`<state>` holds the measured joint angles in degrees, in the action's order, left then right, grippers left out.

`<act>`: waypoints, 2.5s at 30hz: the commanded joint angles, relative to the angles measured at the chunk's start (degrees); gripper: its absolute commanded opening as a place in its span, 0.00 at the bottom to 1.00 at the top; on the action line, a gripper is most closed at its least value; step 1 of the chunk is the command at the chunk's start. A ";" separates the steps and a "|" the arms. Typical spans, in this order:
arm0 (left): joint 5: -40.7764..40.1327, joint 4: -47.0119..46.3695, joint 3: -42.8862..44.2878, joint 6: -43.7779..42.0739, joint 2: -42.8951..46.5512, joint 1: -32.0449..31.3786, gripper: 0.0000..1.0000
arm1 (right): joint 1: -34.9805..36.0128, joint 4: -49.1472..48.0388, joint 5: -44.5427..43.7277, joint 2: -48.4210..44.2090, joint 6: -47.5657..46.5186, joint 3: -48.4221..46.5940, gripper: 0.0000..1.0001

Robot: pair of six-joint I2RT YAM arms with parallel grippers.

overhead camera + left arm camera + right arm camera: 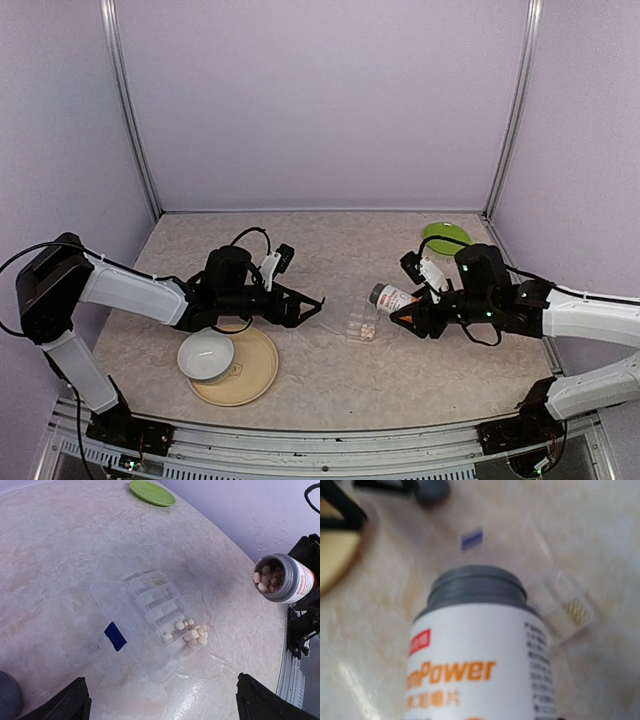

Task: Sort the pills into containers
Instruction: Pour the pill into the compartment of the pill container, then pick up the lid of the pill bottle from the center of the board.

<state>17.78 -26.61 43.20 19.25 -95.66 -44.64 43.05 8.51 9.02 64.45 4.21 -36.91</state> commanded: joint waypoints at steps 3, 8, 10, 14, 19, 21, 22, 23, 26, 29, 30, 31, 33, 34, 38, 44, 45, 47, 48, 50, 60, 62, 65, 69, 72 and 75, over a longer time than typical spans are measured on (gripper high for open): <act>0.55 -2.04 -0.35 -0.26 -0.17 0.18 0.99 | 0.88 -17.25 -1.66 -9.64 1.29 7.48 0.12; 1.70 -2.51 -0.80 -0.56 1.34 -0.25 0.99 | 1.03 -28.99 -0.31 -16.05 -0.65 14.43 0.12; 2.29 -2.58 -0.91 -1.13 2.21 -0.50 0.99 | 1.01 -33.01 -0.20 -17.87 -1.60 16.64 0.12; 2.83 -1.85 -0.36 -3.07 3.59 -1.35 0.99 | 1.03 -43.32 0.98 -21.09 -3.15 21.54 0.12; 2.56 4.21 3.99 -5.82 5.53 -3.94 0.99 | 1.06 -52.94 3.26 -22.54 -4.97 25.37 0.12; 2.54 6.94 6.54 -6.73 5.97 -5.19 0.99 | 1.07 -56.65 4.77 -22.97 -5.44 26.43 0.12; 2.74 8.34 7.93 -6.90 6.08 -5.79 0.99 | 1.07 -58.49 6.03 -23.11 -5.95 27.05 0.12; 2.84 9.16 9.22 -6.94 6.16 -6.38 0.99 | 1.06 -60.56 7.44 -23.25 -6.82 27.71 0.12; 2.93 9.83 12.38 -5.15 6.27 -7.41 0.99 | 1.03 -67.21 9.38 -23.81 -6.97 29.74 0.13; 3.52 9.40 13.97 -2.18 6.68 -7.48 0.99 | 1.07 -73.73 10.90 -23.82 -6.99 31.81 0.13; 2.10 10.34 14.73 -1.28 6.97 -7.48 0.99 | 1.01 -74.60 10.71 -23.95 -7.02 32.14 0.13; -0.54 12.26 15.85 -0.50 7.17 -7.43 0.99 | 0.99 -74.69 10.35 -24.30 -7.02 32.30 0.12; -6.93 17.89 18.23 0.59 7.43 -6.99 0.99 | 0.99 -75.07 9.56 -25.50 -7.10 32.73 0.12; -10.66 20.51 18.94 0.88 7.67 -6.69 0.99 | 1.06 -75.76 8.66 -26.30 -6.96 33.19 0.12; -17.15 25.79 17.96 3.82 9.00 -2.48 0.99 | 0.95 -80.67 4.44 -29.05 -6.49 35.97 0.11; -24.07 31.62 16.13 5.23 6.15 4.13 0.99 | 0.98 -77.13 2.07 -34.23 -9.20 35.55 0.11; -25.27 32.36 16.25 4.95 5.22 4.47 0.99 | 0.99 -76.99 1.98 -34.78 -9.34 35.39 0.10; -27.39 34.11 17.22 4.44 2.94 4.81 0.99 | 0.94 -76.01 3.49 -35.38 -9.60 34.94 0.10; -28.42 35.12 17.99 4.12 1.66 5.02 0.99 | 0.97 -74.63 3.80 -35.86 -9.73 34.63 0.10; -29.97 36.98 19.54 3.71 -1.12 5.35 0.99 | 0.97 -73.28 3.16 -37.09 -9.66 34.92 0.10; -30.09 38.90 23.60 2.30 -10.48 6.85 0.93 | 0.94 -67.65 2.38 -42.64 -9.04 35.86 0.10; -29.79 38.68 23.81 2.17 -11.68 6.85 0.90 | 0.92 -66.96 2.37 -42.99 -9.04 35.85 0.10; -29.11 38.61 24.26 2.02 -13.37 6.85 0.85 | 0.94 -66.62 2.51 -42.64 -8.96 35.78 0.10; -28.79 38.58 24.49 2.02 -14.42 6.83 0.81 | 0.98 -66.41 2.93 -41.58 -8.95 35.33 0.11; -28.64 38.41 23.96 2.02 -14.52 6.85 0.79 | 0.97 -66.36 3.05 -41.12 -8.85 35.24 0.11; -28.28 38.39 23.40 2.11 -14.56 6.84 0.79 | 0.96 -66.02 2.99 -41.14 -8.90 35.28 0.11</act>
<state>-10.96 12.03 66.13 21.78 -109.75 -37.95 43.72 -56.77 12.36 23.31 -4.82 -0.99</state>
